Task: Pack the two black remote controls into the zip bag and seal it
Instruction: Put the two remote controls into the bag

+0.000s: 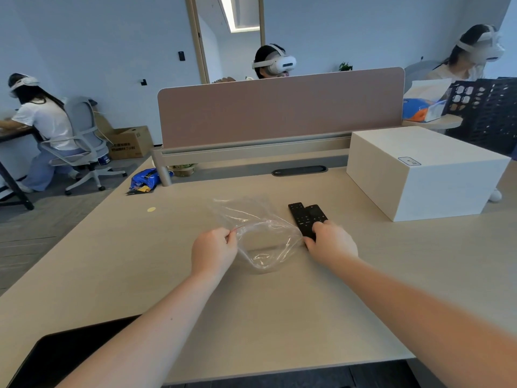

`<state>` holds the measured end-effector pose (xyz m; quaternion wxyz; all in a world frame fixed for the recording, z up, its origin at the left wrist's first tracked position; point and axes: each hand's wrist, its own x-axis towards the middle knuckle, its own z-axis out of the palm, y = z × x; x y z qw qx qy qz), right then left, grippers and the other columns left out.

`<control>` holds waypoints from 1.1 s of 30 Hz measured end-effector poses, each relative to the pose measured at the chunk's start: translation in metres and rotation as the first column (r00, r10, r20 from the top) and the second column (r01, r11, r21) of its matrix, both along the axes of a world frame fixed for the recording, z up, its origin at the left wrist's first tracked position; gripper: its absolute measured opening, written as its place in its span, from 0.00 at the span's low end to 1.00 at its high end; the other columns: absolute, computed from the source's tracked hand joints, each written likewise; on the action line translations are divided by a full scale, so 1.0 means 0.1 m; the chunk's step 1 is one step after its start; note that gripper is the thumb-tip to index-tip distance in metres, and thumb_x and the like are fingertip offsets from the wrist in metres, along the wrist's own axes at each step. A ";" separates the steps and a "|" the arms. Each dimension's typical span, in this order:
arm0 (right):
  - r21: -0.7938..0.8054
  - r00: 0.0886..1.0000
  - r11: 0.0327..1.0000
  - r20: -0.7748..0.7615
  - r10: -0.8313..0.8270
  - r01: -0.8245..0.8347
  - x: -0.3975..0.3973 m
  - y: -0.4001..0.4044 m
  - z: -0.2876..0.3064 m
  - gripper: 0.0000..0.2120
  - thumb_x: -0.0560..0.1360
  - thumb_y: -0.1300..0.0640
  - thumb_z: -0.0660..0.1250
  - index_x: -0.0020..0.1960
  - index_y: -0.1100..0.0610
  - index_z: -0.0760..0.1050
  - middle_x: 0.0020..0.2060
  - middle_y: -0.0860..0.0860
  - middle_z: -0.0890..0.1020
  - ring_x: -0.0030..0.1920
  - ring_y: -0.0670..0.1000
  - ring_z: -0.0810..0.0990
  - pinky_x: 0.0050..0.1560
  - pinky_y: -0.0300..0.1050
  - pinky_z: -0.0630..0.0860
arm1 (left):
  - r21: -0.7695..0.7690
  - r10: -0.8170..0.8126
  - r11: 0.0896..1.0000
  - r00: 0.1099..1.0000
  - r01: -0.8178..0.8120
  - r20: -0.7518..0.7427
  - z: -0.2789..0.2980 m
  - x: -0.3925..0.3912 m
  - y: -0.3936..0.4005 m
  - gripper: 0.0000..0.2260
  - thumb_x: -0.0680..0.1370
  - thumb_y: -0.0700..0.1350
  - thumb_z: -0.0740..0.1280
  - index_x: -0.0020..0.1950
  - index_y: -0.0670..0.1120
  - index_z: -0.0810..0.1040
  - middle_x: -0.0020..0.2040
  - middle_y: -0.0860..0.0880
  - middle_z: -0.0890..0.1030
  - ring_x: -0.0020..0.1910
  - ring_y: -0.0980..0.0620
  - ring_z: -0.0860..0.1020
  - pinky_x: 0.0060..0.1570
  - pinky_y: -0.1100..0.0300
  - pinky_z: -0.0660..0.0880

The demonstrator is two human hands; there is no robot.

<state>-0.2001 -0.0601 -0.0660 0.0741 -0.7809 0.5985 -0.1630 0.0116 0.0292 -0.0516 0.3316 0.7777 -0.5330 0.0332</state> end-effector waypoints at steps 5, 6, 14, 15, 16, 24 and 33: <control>0.012 0.994 1.000 -0.111 0.015 -0.014 0.11 0.07 0.05 0.16 0.77 0.46 0.59 0.55 0.57 0.73 0.50 0.54 0.79 0.53 0.56 0.77 0.39 0.45 0.70 | 0.014 -0.014 1.000 1.000 0.014 0.019 0.00 -0.01 0.02 0.20 0.76 0.46 0.63 0.25 0.44 0.66 0.19 0.48 0.62 0.27 0.43 0.63 0.26 0.56 0.56; 0.031 0.995 1.000 -0.103 0.008 -0.005 0.14 0.08 0.06 0.15 0.77 0.48 0.59 0.55 0.58 0.72 0.48 0.54 0.79 0.50 0.57 0.78 0.38 0.45 0.71 | 0.019 -0.016 1.000 1.000 0.015 0.027 0.01 -0.01 0.03 0.19 0.76 0.46 0.63 0.25 0.44 0.66 0.19 0.48 0.62 0.27 0.43 0.63 0.26 0.56 0.57; 0.052 0.916 0.995 0.388 -0.097 0.083 0.12 0.02 0.28 0.12 0.76 0.58 0.61 0.55 0.61 0.77 0.44 0.56 0.83 0.41 0.55 0.79 0.40 0.46 0.79 | 0.078 -0.028 0.997 0.998 0.024 0.051 0.01 0.02 -0.01 0.19 0.77 0.47 0.63 0.26 0.44 0.68 0.20 0.49 0.62 0.28 0.42 0.64 0.28 0.57 0.58; 0.032 0.891 0.997 0.447 -0.081 0.075 0.11 0.05 0.34 0.11 0.76 0.57 0.62 0.55 0.60 0.78 0.43 0.55 0.83 0.40 0.54 0.79 0.39 0.45 0.78 | 0.093 -0.022 0.996 0.999 0.017 0.050 0.02 0.02 -0.02 0.19 0.77 0.48 0.62 0.27 0.44 0.69 0.21 0.49 0.63 0.29 0.42 0.66 0.28 0.57 0.59; 0.021 0.857 0.998 0.512 -0.058 0.055 0.11 0.08 0.41 0.11 0.77 0.57 0.63 0.54 0.60 0.79 0.41 0.54 0.83 0.38 0.53 0.78 0.37 0.43 0.76 | 0.106 -0.015 0.994 0.999 0.009 0.050 0.04 0.01 -0.04 0.18 0.77 0.48 0.62 0.28 0.44 0.70 0.22 0.49 0.64 0.30 0.42 0.67 0.29 0.57 0.60; 0.273 0.626 0.910 0.780 -0.020 -0.312 0.00 0.48 0.90 0.12 0.73 0.60 0.71 0.56 0.61 0.81 0.47 0.56 0.86 0.45 0.52 0.87 0.48 0.38 0.81 | 0.152 0.091 0.984 0.996 -0.088 -0.016 0.22 -0.01 -0.13 0.17 0.76 0.48 0.63 0.33 0.39 0.77 0.30 0.43 0.76 0.33 0.41 0.75 0.32 0.56 0.69; 0.319 0.816 0.917 0.578 0.012 -0.239 -0.23 0.61 0.85 0.07 0.70 0.56 0.72 0.43 0.61 0.84 0.39 0.61 0.85 0.36 0.51 0.79 0.39 0.44 0.72 | 0.056 0.116 0.993 0.976 -0.107 -0.185 0.30 0.01 -0.11 0.20 0.77 0.49 0.62 0.27 0.40 0.71 0.22 0.46 0.68 0.30 0.42 0.71 0.26 0.56 0.61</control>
